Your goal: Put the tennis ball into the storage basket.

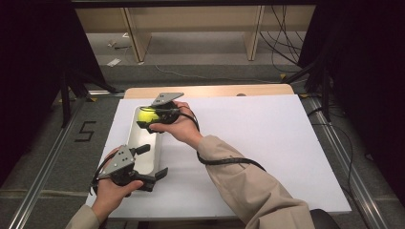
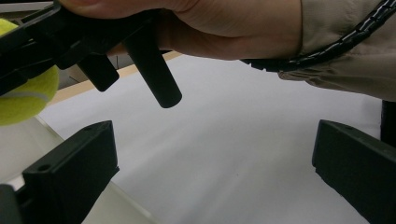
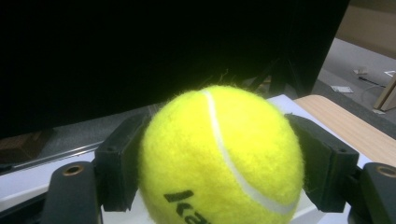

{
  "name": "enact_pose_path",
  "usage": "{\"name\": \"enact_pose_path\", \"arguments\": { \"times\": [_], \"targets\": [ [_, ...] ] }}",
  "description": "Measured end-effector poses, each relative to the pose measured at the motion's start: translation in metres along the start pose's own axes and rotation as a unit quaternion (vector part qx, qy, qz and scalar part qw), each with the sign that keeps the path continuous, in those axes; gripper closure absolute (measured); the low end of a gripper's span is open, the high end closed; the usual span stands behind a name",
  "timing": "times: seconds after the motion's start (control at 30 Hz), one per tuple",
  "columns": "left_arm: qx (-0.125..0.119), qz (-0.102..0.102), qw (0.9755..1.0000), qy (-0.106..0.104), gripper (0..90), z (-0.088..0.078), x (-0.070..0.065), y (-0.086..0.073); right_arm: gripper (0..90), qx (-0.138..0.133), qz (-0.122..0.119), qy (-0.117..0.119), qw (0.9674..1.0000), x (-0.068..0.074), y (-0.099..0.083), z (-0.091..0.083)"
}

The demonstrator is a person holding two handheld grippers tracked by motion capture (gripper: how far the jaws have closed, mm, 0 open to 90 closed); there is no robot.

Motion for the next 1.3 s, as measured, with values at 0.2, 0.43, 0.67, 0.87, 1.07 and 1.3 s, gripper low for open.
{"name": "enact_pose_path", "arguments": {
  "times": [0.2, 0.43, 0.67, 0.87, 1.07, 1.3],
  "targets": [
    [0.000, 0.000, 1.0000, 0.000, 0.0, 0.000, 0.000, 0.000, 26.6, 0.001, 0.002, 0.000, 1.0000, 0.000, -0.001, 0.003],
    [0.000, 0.000, 1.0000, 0.000, 0.0, 0.000, 0.000, 0.000, 26.6, 0.004, 0.003, 0.001, 1.0000, 0.000, -0.002, 0.005],
    [0.000, 0.000, 1.0000, 0.000, 0.0, 0.000, 0.000, 0.000, 26.6, 0.004, 0.002, 0.001, 1.0000, 0.000, -0.002, 0.008],
    [0.000, 0.000, 1.0000, -0.001, 0.0, 0.000, 0.000, 0.000, 26.6, 0.006, 0.003, 0.001, 1.0000, 0.000, -0.003, 0.010],
    [0.000, 0.000, 1.0000, -0.001, 0.0, 0.000, 0.000, 0.000, 26.6, 0.007, 0.002, 0.002, 1.0000, -0.001, -0.004, 0.012],
    [0.000, 0.000, 1.0000, -0.001, 0.0, 0.000, 0.000, 0.000, 26.6, 0.010, 0.005, 0.002, 0.9999, -0.001, -0.005, 0.013]
  ]
}}
Point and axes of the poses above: each handheld gripper's, and its own axes: z roughly forward along the jaws, y roughly out of its top, x roughly to its left, the point moved 7 cm from there along z, roughly forward along the jaws, and after that the axes turned 6 degrees about -x, right-handed, at the moved point
